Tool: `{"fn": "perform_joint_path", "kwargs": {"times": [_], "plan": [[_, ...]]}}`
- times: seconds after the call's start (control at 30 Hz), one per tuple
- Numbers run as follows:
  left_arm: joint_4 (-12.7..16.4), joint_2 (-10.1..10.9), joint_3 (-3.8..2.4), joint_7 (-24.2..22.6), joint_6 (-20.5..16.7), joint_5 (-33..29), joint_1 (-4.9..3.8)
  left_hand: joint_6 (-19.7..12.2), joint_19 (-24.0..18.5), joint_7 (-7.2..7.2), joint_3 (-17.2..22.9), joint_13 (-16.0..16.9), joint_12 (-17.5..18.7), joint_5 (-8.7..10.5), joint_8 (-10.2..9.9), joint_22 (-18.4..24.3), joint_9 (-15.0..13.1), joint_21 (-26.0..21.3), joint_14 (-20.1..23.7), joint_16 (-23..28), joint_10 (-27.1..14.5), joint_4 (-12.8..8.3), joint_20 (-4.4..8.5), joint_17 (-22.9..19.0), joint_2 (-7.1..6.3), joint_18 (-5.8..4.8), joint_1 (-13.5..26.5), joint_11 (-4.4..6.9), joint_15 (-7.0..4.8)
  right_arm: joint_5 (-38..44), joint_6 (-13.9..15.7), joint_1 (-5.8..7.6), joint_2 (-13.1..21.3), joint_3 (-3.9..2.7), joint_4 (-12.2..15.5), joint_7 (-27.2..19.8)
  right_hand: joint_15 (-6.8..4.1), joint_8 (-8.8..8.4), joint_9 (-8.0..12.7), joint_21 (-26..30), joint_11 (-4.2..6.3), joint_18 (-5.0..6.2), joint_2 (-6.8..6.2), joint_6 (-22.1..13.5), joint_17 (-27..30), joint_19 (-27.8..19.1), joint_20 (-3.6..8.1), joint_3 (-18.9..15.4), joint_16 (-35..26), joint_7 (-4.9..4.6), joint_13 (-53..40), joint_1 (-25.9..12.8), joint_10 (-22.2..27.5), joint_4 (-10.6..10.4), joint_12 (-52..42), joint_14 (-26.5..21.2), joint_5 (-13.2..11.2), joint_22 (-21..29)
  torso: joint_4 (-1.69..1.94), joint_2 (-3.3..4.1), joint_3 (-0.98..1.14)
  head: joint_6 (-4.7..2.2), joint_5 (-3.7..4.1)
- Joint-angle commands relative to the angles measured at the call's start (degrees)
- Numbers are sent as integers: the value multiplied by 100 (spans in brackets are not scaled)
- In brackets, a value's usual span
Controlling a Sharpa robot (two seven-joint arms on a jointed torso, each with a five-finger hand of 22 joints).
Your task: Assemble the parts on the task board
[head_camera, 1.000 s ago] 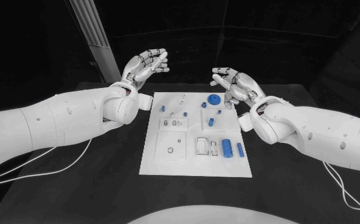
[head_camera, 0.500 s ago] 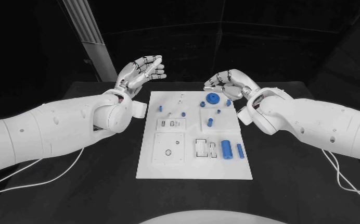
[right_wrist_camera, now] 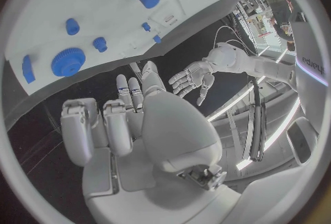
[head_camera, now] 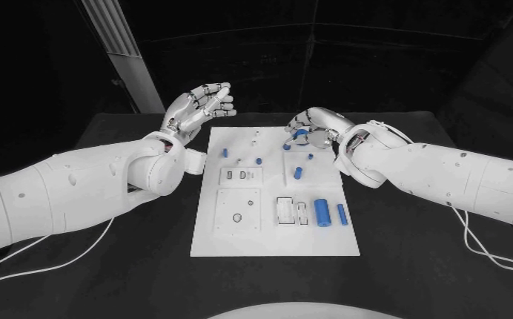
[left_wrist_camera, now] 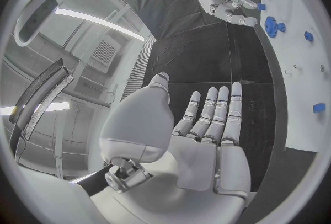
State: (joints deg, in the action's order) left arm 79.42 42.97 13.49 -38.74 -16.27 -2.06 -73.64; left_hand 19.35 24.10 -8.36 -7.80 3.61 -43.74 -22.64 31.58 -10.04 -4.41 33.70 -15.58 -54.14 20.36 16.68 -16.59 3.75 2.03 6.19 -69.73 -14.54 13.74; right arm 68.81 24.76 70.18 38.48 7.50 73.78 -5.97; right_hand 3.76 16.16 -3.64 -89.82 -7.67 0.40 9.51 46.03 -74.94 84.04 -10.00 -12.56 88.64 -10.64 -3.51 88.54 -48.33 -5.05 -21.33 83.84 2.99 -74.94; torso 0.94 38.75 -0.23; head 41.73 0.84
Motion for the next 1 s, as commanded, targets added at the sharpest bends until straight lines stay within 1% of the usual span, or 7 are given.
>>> {"fn": "perform_joint_path", "kwargs": {"times": [0.03, 0.07, 0.17, 0.47, 0.63, 0.83, 1.0], "plan": [[35, 3, -4, -1326, 130, 184, -22, -45, -33, -843, -1, -5, 21, 1, -21, 5, 11, 0, 42, 21, -28, 14, 4, -6, 64, 36, 3, 5, 1, 1051, -134, 14, -51, -6, -36, 654, -41, -60, -3, -18, 18, -40, 16, 10, -473, 596, 38, 11, 26, 31, 0, 79, -13, 27, 66, 431, -30, -1506, 28, 87, -12, -17, 22], [45, 5, -4, -1324, 130, 188, -25, -45, -33, -843, -1, -5, 21, 1, -21, 5, 11, 0, 42, 21, -28, 14, 4, -6, 64, 36, 3, 5, 1, 1152, -162, 14, -70, -6, -50, 719, -42, -83, -2, -18, 21, -40, 18, 11, -487, 596, 39, 16, 28, 33, 0, 97, -13, 27, 88, 434, -30, -1506, 33, 101, -15, -42, 37], [67, 4, -4, -1319, 133, 195, -34, -51, -42, -844, -1, -5, 26, 1, -30, 7, 17, -3, 47, 25, -34, 14, 4, -7, 70, 34, 5, 5, 3, 1377, -247, 14, -116, -7, -91, 865, -50, -134, -2, -18, 35, -40, 23, 15, -500, 596, 46, 24, 29, 46, 0, 135, -10, 23, 142, 436, -30, -1506, 55, 135, -19, -62, 66], [95, -5, -4, -1270, 158, 201, -47, -64, -57, -844, -2, -4, 35, 1, -48, 9, 26, -8, 57, 33, -42, 14, 4, -7, 82, 29, 9, 3, 6, 1834, -358, 13, -246, -8, -200, 1138, -66, -227, -5, -18, 58, -40, 33, 39, -509, 596, 65, 41, 30, 68, -2, 218, -7, 17, 246, 439, -31, -1506, 111, 213, -38, -62, 81], [96, -3, -4, -1254, 162, 202, -48, -67, -64, -845, -2, -4, 39, 1, -51, 11, 29, -10, 63, 37, -46, 13, 3, -8, 87, 27, 10, 2, 7, 1959, -416, 13, -299, -9, -231, 1241, -71, -265, -6, -18, 66, -40, 38, 49, -501, 596, 74, 49, 28, 77, -2, 252, -4, 14, 289, 438, -31, -1506, 126, 227, -48, -47, 93], [100, -4, -4, -1244, 165, 202, -49, -69, -70, -845, -2, -4, 42, 0, -53, 12, 32, -12, 69, 41, -48, 12, 3, -8, 90, 25, 9, 1, 9, 2010, -447, 13, -362, -9, -305, 1328, -75, -321, -5, -18, 69, -40, 69, 58, -499, 596, 85, 76, 27, 80, -2, 307, 1, 9, 349, 438, -30, -1506, 108, 225, -41, -33, 70], [99, -16, -4, -1241, 172, 202, -49, -72, -76, -846, -2, -3, 45, 0, -57, 13, 35, -15, 75, 45, -51, 11, 3, -8, 94, 23, 7, 0, 10, 2032, -452, 13, -395, -10, -345, 1400, -74, -341, -5, -18, 65, -40, 77, 58, -489, 596, 86, 80, 25, 74, -2, 313, 2, 1, 368, 436, -30, -1506, 118, 229, -45, -17, 71]]}}
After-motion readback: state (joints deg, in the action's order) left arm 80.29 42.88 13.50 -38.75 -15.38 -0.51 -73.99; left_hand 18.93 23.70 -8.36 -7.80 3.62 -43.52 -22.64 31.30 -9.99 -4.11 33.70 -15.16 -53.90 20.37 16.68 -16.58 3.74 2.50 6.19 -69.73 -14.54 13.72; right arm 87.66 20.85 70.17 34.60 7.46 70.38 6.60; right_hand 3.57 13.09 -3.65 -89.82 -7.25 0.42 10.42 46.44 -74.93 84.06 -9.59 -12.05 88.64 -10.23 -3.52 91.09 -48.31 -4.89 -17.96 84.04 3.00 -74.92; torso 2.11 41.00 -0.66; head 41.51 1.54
